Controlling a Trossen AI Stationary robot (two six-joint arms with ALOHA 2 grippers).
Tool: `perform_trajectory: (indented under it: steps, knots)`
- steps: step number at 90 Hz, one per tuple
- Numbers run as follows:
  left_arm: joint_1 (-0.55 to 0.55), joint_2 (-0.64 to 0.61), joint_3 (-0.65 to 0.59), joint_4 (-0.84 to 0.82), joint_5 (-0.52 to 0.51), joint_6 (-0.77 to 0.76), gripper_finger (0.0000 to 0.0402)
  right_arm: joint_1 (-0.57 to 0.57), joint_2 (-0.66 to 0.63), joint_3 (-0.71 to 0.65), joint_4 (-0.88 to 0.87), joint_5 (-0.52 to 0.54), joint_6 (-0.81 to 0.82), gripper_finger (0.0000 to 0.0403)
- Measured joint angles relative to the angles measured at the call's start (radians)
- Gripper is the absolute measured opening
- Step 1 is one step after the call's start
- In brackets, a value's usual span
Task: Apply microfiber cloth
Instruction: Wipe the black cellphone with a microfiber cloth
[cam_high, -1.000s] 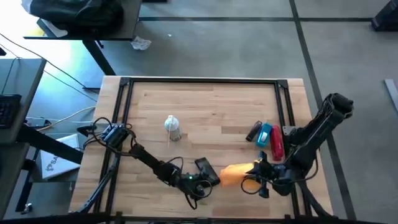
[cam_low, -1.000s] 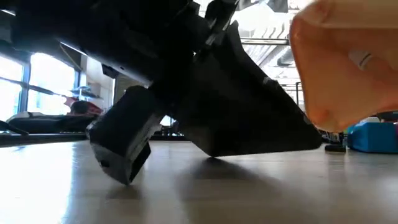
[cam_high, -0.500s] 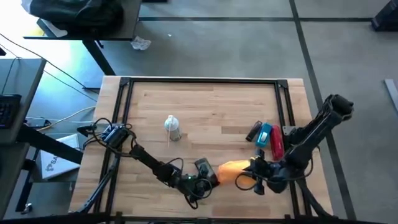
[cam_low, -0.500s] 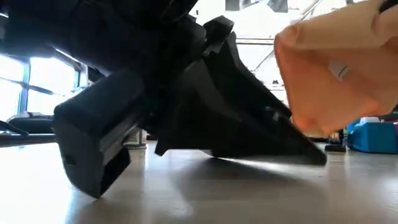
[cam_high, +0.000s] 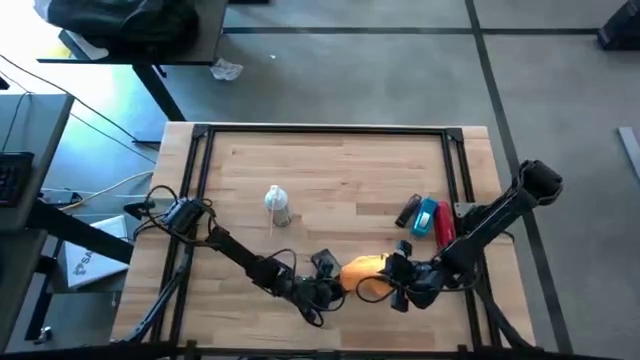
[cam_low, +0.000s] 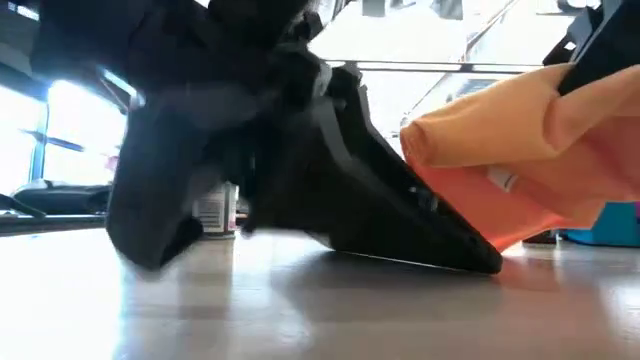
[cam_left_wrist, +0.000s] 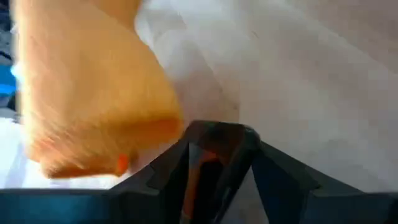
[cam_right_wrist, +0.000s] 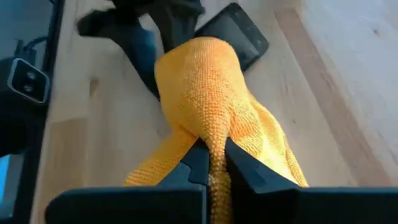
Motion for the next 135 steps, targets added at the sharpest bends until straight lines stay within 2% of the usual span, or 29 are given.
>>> perform_trajectory:
  steps: [17, 34, 42, 61, 83, 97, 107, 123, 135]
  knots:
    - [-0.016, -0.075, 0.003, -0.099, -0.045, 0.024, 0.0147, -0.037, 0.0, 0.0, -0.014, 0.0, -0.041, 0.0]
    - [-0.013, -0.081, -0.008, -0.276, -0.063, -0.114, 0.0147, -0.056, 0.0, 0.0, -0.015, 0.001, -0.067, 0.0]
    - [0.017, -0.082, -0.064, -0.239, -0.095, -0.196, 0.0147, -0.062, 0.0, 0.0, -0.005, 0.012, -0.077, 0.0]
    - [0.075, -0.081, -0.224, -0.008, -0.097, -0.356, 0.0147, -0.074, 0.067, 0.001, 0.12, 0.027, -0.155, 0.0]
    - [0.074, -0.082, -0.255, 0.023, -0.101, -0.381, 0.0147, -0.123, 0.247, 0.001, 0.294, 0.023, -0.246, 0.0]
    - [0.058, -0.103, -0.258, 0.039, -0.105, -0.386, 0.0147, -0.167, 0.328, 0.001, 0.457, -0.131, -0.297, 0.0]
    - [0.055, -0.168, -0.257, 0.032, -0.121, -0.383, 0.0147, -0.18, 0.368, 0.001, 0.53, -0.234, -0.317, 0.0]
    - [0.099, -0.25, -0.258, 0.04, -0.148, -0.33, 0.0147, -0.177, 0.363, 0.001, 0.522, -0.257, -0.328, 0.0]
    - [0.146, -0.247, -0.259, 0.045, -0.131, -0.327, 0.0147, -0.139, 0.278, 0.001, 0.442, -0.282, -0.316, 0.0]
